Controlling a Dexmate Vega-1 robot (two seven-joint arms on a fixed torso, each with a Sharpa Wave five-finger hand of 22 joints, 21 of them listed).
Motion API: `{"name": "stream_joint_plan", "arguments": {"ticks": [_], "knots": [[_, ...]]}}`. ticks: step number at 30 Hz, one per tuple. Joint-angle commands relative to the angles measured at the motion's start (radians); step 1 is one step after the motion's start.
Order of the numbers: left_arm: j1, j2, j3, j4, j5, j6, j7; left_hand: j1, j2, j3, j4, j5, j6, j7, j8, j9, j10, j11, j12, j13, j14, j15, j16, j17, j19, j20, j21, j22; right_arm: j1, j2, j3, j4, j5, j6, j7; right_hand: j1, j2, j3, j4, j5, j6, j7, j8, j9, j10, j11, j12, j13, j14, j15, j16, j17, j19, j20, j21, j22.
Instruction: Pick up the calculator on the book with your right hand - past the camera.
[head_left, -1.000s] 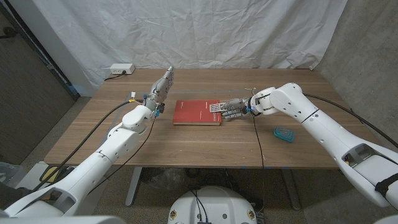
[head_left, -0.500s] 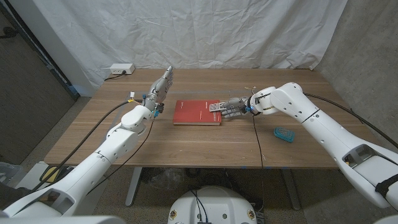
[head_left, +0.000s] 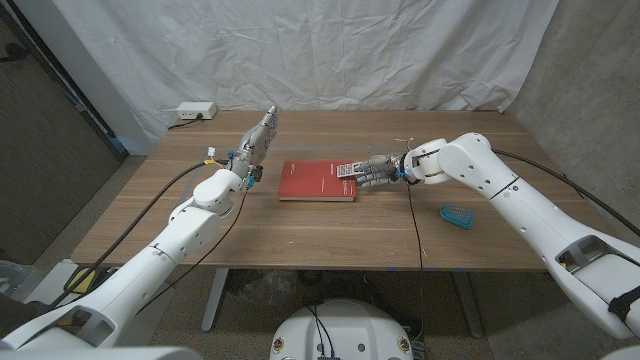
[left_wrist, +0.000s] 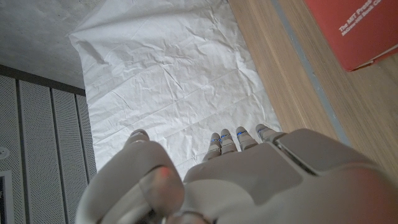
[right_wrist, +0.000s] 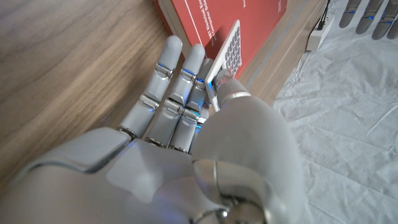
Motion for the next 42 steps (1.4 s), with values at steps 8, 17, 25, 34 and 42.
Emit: {"name": "stream_joint_plan", "arguments": {"ticks": [8, 17, 25, 34, 42], "knots": [[0.001, 0.006, -0.002, -0.006, -0.001, 0.009, -0.001, 0.008, 0.006, -0.008, 0.001, -0.001, 0.000, 0.000, -0.002, 0.002, -0.004, 0.005, 0.001, 0.005, -0.003, 0.009, -0.002, 0.003, -0.026, -0.022, 0.005, 0.005, -0.024, -0.016, 0.022, -0.040, 0.023, 0.029, -0.020, 0.019, 0.004, -0.011, 0.005, -0.003, 0.011, -0.003, 0.002, 0.005, 0.048, -0.040, 0.017, 0.022, 0.026, -0.037, 0.028, 0.023, 0.000, -0.127, 0.029, 0.005], [-0.008, 0.011, -0.001, -0.011, 0.000, 0.023, -0.002, 0.009, 0.006, -0.010, 0.001, -0.001, 0.001, 0.000, -0.002, 0.002, -0.005, 0.004, 0.000, 0.005, -0.003, 0.009, -0.002, 0.003, -0.026, -0.021, 0.005, 0.005, -0.021, -0.019, 0.024, -0.041, 0.026, 0.051, -0.017, 0.016, 0.006, -0.015, 0.010, -0.004, 0.018, -0.002, 0.003, 0.006, 0.051, -0.040, 0.020, 0.030, 0.026, -0.036, 0.028, 0.025, -0.002, -0.127, 0.038, 0.006], [-0.010, 0.013, -0.001, -0.019, 0.004, 0.030, 0.006, 0.009, 0.007, -0.012, 0.001, -0.001, 0.001, 0.001, -0.002, 0.002, -0.004, 0.004, 0.000, 0.005, -0.003, 0.009, -0.002, 0.003, -0.027, -0.021, 0.005, 0.005, -0.027, -0.029, 0.034, -0.051, 0.032, 0.078, -0.012, 0.014, 0.009, -0.018, 0.014, -0.004, 0.022, -0.004, 0.004, 0.007, 0.055, -0.043, 0.022, 0.036, 0.025, -0.036, 0.027, 0.026, -0.006, -0.127, 0.044, 0.006], [-0.012, 0.015, 0.001, -0.032, 0.009, 0.043, 0.015, 0.010, 0.008, -0.014, 0.001, -0.001, 0.001, 0.002, -0.002, 0.002, -0.004, 0.005, 0.001, 0.005, -0.003, 0.009, -0.003, 0.003, -0.026, -0.021, 0.005, 0.005, -0.037, -0.048, 0.046, -0.066, 0.038, 0.104, -0.004, 0.012, 0.012, -0.020, 0.017, -0.004, 0.024, -0.006, 0.004, 0.008, 0.056, -0.044, 0.023, 0.043, 0.032, -0.038, 0.029, 0.027, -0.006, -0.128, 0.054, 0.007], [-0.010, 0.013, 0.001, -0.034, 0.007, 0.044, 0.018, 0.011, 0.009, -0.016, 0.001, -0.001, 0.000, 0.000, -0.002, 0.002, -0.004, 0.007, 0.000, 0.006, -0.003, 0.009, -0.002, 0.003, -0.026, -0.022, 0.005, 0.005, -0.049, -0.070, 0.060, -0.099, 0.047, 0.117, -0.008, 0.011, 0.013, -0.022, 0.018, -0.005, 0.025, -0.007, 0.003, 0.009, 0.057, -0.043, 0.023, 0.049, 0.036, -0.039, 0.029, 0.027, -0.006, -0.128, 0.064, 0.007]]}}
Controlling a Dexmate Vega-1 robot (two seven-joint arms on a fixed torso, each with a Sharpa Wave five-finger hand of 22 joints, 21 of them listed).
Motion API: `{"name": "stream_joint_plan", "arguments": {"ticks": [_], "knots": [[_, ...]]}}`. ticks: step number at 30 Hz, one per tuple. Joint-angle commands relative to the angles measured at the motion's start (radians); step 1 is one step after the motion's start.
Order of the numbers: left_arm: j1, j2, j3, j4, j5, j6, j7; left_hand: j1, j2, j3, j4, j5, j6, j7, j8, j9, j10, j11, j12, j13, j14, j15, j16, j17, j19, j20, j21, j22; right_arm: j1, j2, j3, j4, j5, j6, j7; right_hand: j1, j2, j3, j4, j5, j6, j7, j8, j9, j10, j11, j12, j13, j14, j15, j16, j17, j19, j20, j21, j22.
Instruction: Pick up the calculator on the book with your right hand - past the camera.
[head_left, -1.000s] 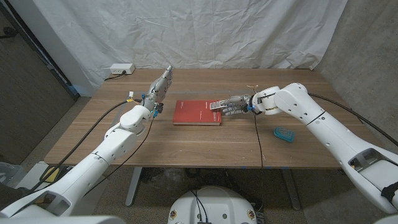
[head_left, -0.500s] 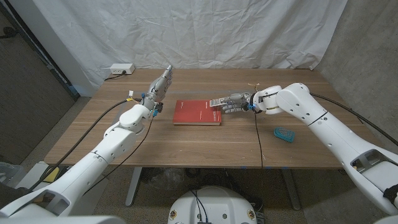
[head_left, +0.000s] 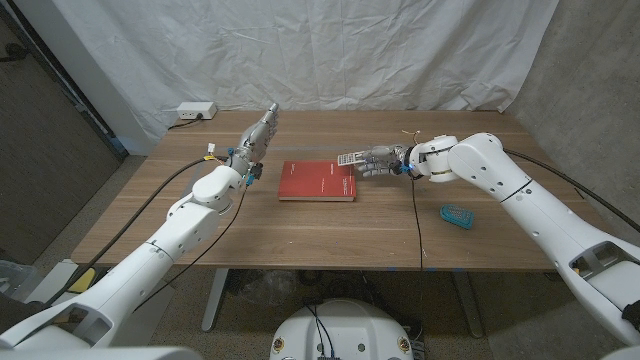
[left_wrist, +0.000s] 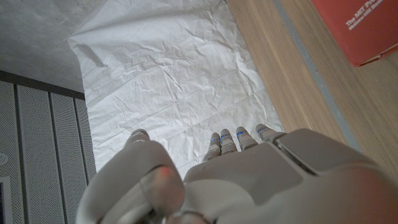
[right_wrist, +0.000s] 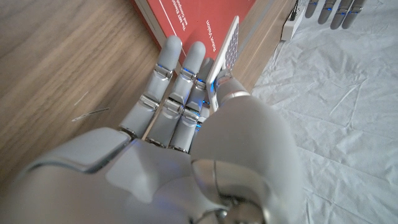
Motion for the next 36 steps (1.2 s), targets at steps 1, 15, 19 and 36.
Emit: {"name": "stream_joint_plan", "arguments": {"ticks": [1, 15, 19, 36], "knots": [[0.001, -0.001, 0.001, -0.010, 0.002, 0.008, 0.011, 0.006, 0.004, -0.007, 0.000, -0.001, 0.001, 0.001, -0.002, 0.002, -0.002, 0.003, 0.000, 0.006, -0.003, 0.010, -0.002, 0.003, -0.027, -0.021, 0.005, 0.005, -0.016, -0.029, 0.020, -0.039, 0.014, 0.024, -0.001, 0.003, 0.003, -0.003, -0.002, 0.000, 0.008, 0.000, 0.003, 0.004, 0.055, -0.046, 0.006, 0.005, 0.011, -0.028, 0.005, 0.002, -0.003, -0.124, 0.013, 0.003], [0.026, 0.011, -0.010, -0.045, 0.008, 0.003, 0.028, 0.007, 0.006, -0.011, 0.000, -0.001, 0.001, 0.002, -0.002, 0.002, -0.002, -0.002, 0.000, 0.005, -0.003, 0.009, -0.002, 0.003, -0.026, -0.021, 0.005, 0.005, -0.039, -0.063, 0.044, -0.099, 0.037, 0.028, -0.022, 0.005, 0.005, -0.004, -0.002, 0.000, 0.012, 0.001, 0.002, 0.005, 0.067, -0.047, 0.008, 0.015, 0.023, -0.035, 0.004, 0.000, 0.004, -0.125, 0.034, 0.003], [0.030, 0.010, -0.011, -0.051, 0.008, 0.003, 0.031, 0.007, 0.006, -0.011, 0.000, -0.002, 0.001, 0.002, -0.002, 0.002, -0.002, -0.001, 0.000, 0.005, -0.003, 0.010, -0.002, 0.003, -0.026, -0.023, 0.005, 0.005, -0.048, -0.072, 0.050, -0.115, 0.041, 0.042, -0.023, 0.004, 0.005, -0.005, -0.002, 0.000, 0.012, 0.001, 0.002, 0.005, 0.065, -0.048, 0.007, 0.017, 0.024, -0.035, 0.003, 0.000, 0.003, -0.125, 0.038, 0.002], [0.027, 0.005, -0.003, -0.053, 0.010, 0.003, 0.026, 0.008, 0.008, -0.015, 0.000, -0.002, 0.001, 0.003, -0.002, 0.002, 0.000, 0.000, 0.001, 0.005, -0.003, 0.010, -0.002, 0.003, -0.026, -0.021, 0.005, 0.005, -0.082, -0.109, 0.075, -0.167, 0.053, 0.101, -0.021, 0.005, 0.008, -0.006, -0.001, 0.000, 0.015, -0.002, 0.001, 0.006, 0.070, -0.051, 0.006, 0.025, 0.028, -0.039, 0.002, 0.002, 0.000, -0.125, 0.053, 0.001]]}}
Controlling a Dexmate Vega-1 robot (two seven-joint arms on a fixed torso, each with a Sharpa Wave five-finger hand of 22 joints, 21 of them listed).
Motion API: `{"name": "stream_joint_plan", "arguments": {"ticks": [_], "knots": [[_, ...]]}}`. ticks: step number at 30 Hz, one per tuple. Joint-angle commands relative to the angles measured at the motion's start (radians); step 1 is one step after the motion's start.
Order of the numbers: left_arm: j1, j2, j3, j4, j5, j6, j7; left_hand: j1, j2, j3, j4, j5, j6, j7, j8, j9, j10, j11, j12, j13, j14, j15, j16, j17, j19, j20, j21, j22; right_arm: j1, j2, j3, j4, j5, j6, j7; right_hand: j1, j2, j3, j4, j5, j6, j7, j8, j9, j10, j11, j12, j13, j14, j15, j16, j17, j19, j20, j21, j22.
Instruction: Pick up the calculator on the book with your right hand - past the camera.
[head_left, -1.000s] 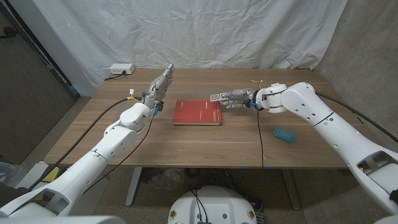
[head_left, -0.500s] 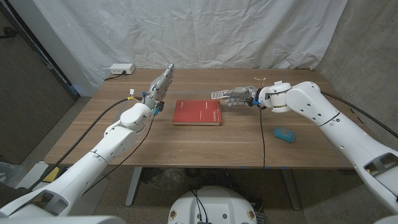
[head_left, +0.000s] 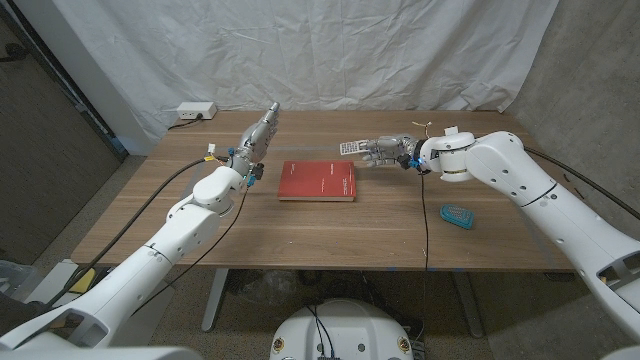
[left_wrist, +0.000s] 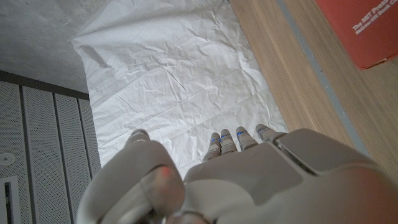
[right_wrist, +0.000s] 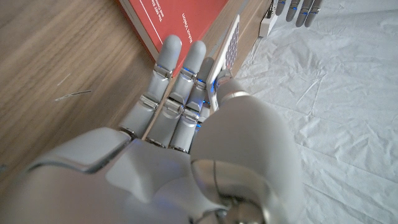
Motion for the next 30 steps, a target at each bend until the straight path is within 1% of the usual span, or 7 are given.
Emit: {"name": "stream_joint_plan", "arguments": {"ticks": [1, 10, 11, 13, 19, 26, 30], "knots": [[0.001, 0.000, 0.003, -0.008, 0.004, 0.005, 0.004, 0.004, 0.004, -0.005, 0.001, -0.002, 0.001, 0.003, -0.002, 0.002, 0.000, 0.000, 0.001, 0.005, -0.003, 0.010, -0.002, 0.003, -0.026, -0.021, 0.005, 0.005, -0.024, -0.027, 0.021, -0.037, 0.012, 0.035, -0.004, 0.006, 0.008, 0.000, 0.001, 0.003, 0.010, 0.004, 0.001, 0.002, 0.064, -0.056, 0.003, 0.005, 0.012, -0.033, 0.002, 0.003, 0.000, -0.125, 0.013, 0.001], [-0.001, -0.012, 0.007, -0.007, 0.008, -0.002, 0.012, 0.005, 0.005, -0.007, 0.001, -0.002, 0.002, 0.003, -0.002, 0.002, -0.001, -0.002, 0.001, 0.005, -0.007, 0.008, -0.004, 0.003, -0.027, -0.021, 0.005, 0.005, -0.026, -0.040, 0.032, -0.058, 0.021, 0.040, -0.021, 0.006, 0.008, -0.001, 0.002, 0.003, 0.012, 0.004, 0.000, 0.002, 0.066, -0.055, 0.002, 0.009, 0.012, -0.033, 0.000, 0.003, -0.001, -0.125, 0.021, 0.000], [-0.003, -0.012, 0.008, -0.003, 0.005, -0.005, 0.001, 0.005, 0.005, -0.007, 0.001, -0.002, 0.002, 0.002, -0.002, 0.002, -0.001, -0.002, 0.001, 0.005, -0.008, 0.008, -0.004, 0.003, -0.027, -0.021, 0.005, 0.005, -0.025, -0.042, 0.034, -0.061, 0.023, 0.040, -0.022, 0.005, 0.008, -0.002, 0.002, 0.003, 0.012, 0.003, 0.000, 0.002, 0.066, -0.056, 0.002, 0.009, 0.012, -0.033, -0.001, 0.003, -0.001, -0.125, 0.022, 0.000], [-0.001, -0.010, 0.011, -0.010, 0.014, 0.000, 0.011, 0.005, 0.005, -0.008, 0.001, -0.002, 0.001, 0.002, -0.002, 0.002, -0.001, -0.001, 0.000, 0.005, -0.010, 0.008, -0.005, 0.003, -0.027, -0.021, 0.005, 0.005, -0.025, -0.045, 0.038, -0.067, 0.025, 0.041, -0.026, 0.006, 0.008, -0.001, 0.001, 0.003, 0.013, 0.003, 0.000, 0.001, 0.067, -0.054, 0.001, 0.010, 0.013, -0.033, -0.001, 0.003, -0.002, -0.125, 0.024, 0.000], [0.001, -0.017, 0.011, 0.007, 0.006, -0.011, 0.001, 0.006, 0.006, -0.009, 0.001, -0.002, 0.002, 0.003, -0.002, 0.002, -0.002, -0.003, 0.000, 0.005, -0.013, 0.008, -0.006, 0.003, -0.028, -0.022, 0.005, 0.005, -0.018, -0.052, 0.042, -0.078, 0.035, 0.035, -0.032, 0.005, 0.010, -0.002, 0.003, 0.003, 0.014, 0.003, -0.001, 0.002, 0.070, -0.056, 0.001, 0.012, 0.013, -0.032, -0.003, 0.003, -0.004, -0.125, 0.029, -0.001], [0.001, -0.019, 0.010, 0.021, -0.003, -0.013, -0.006, 0.006, 0.006, -0.010, 0.001, -0.002, 0.002, 0.003, -0.002, 0.002, -0.001, 0.001, 0.000, 0.005, -0.013, 0.009, -0.005, 0.003, -0.028, -0.022, 0.005, 0.006, -0.008, -0.054, 0.045, -0.084, 0.041, 0.035, -0.037, 0.003, 0.010, -0.003, 0.004, 0.003, 0.016, 0.002, -0.001, 0.002, 0.070, -0.060, 0.000, 0.015, 0.017, -0.033, -0.003, 0.003, -0.005, -0.125, 0.034, -0.002], [-0.002, -0.022, 0.011, 0.030, -0.002, -0.023, -0.012, 0.006, 0.007, -0.011, 0.001, -0.002, 0.003, 0.002, -0.001, 0.002, 0.000, -0.001, 0.001, 0.005, -0.012, 0.008, -0.005, 0.003, -0.028, -0.022, 0.005, 0.006, -0.002, -0.052, 0.044, -0.083, 0.041, 0.043, -0.035, 0.003, 0.011, -0.003, 0.003, 0.003, 0.016, 0.001, -0.001, 0.002, 0.072, -0.057, 0.000, 0.016, 0.018, -0.035, -0.004, 0.003, -0.006, -0.125, 0.038, -0.002]]}}
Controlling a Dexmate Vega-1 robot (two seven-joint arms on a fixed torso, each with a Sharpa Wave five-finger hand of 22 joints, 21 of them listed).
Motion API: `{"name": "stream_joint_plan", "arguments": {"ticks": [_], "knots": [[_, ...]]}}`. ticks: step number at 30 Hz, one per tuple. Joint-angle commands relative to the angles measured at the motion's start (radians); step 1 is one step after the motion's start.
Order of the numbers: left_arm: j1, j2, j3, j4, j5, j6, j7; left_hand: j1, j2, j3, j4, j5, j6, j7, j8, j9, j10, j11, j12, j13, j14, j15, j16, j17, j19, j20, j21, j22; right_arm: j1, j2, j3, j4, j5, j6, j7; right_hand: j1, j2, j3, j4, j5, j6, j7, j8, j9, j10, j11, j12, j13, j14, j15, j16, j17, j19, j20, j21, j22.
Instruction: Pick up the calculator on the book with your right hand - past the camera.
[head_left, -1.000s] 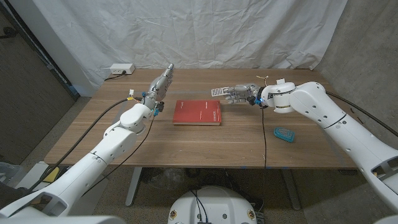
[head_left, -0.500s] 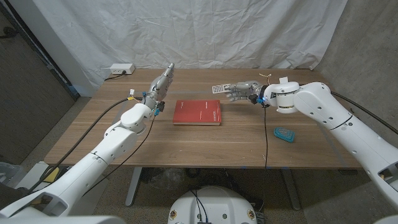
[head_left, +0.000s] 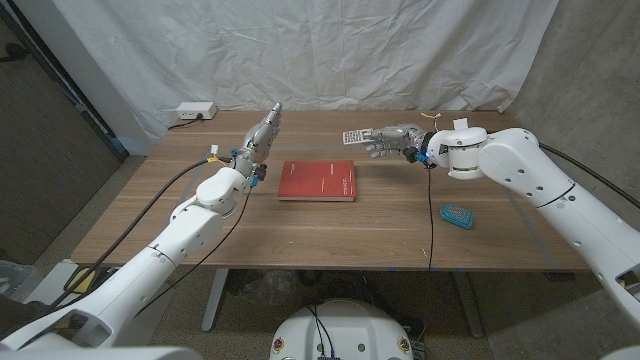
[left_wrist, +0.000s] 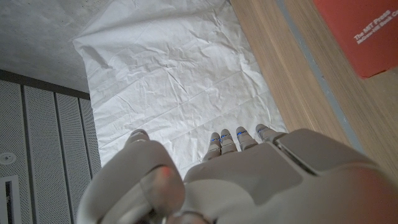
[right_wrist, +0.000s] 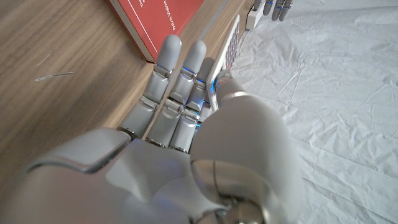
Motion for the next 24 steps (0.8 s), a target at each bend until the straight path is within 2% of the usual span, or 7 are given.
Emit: {"name": "stream_joint_plan", "arguments": {"ticks": [1, 11, 24], "knots": [[-0.005, -0.004, 0.003, 0.021, -0.006, -0.006, -0.013, 0.006, 0.007, -0.003, 0.001, -0.002, 0.003, 0.002, -0.001, 0.002, 0.000, -0.001, 0.001, 0.005, -0.006, 0.002, 0.002, 0.003, -0.027, -0.022, 0.005, 0.006, 0.017, -0.004, 0.005, -0.010, 0.007, 0.014, -0.002, -0.001, 0.007, -0.001, 0.002, 0.005, 0.005, 0.001, -0.002, 0.002, 0.070, -0.057, 0.007, 0.004, 0.013, -0.032, -0.004, 0.004, -0.006, -0.125, 0.009, 0.000], [-0.025, -0.013, 0.008, 0.048, -0.012, -0.005, -0.027, 0.007, 0.008, -0.005, 0.001, -0.003, 0.005, -0.001, -0.001, 0.002, 0.004, -0.007, 0.002, 0.005, -0.004, -0.006, 0.003, 0.003, -0.026, -0.024, 0.005, 0.006, 0.039, 0.004, -0.005, 0.005, 0.006, 0.015, 0.003, -0.002, 0.008, -0.002, 0.003, 0.005, 0.007, 0.003, -0.002, 0.002, 0.071, -0.058, 0.005, 0.007, 0.014, -0.032, -0.005, 0.005, -0.007, -0.125, 0.018, -0.002], [-0.041, -0.023, 0.016, 0.075, -0.011, -0.014, -0.039, 0.008, 0.010, -0.007, 0.001, -0.003, 0.005, -0.002, -0.001, 0.002, 0.005, -0.003, 0.003, 0.005, -0.003, -0.007, 0.003, 0.003, -0.026, -0.025, 0.005, 0.006, 0.038, 0.013, -0.003, 0.014, -0.003, 0.042, -0.001, -0.003, 0.009, -0.004, 0.003, 0.005, 0.011, 0.000, -0.002, 0.003, 0.078, -0.061, 0.004, 0.012, 0.021, -0.033, -0.004, 0.008, -0.009, -0.126, 0.029, -0.004]]}}
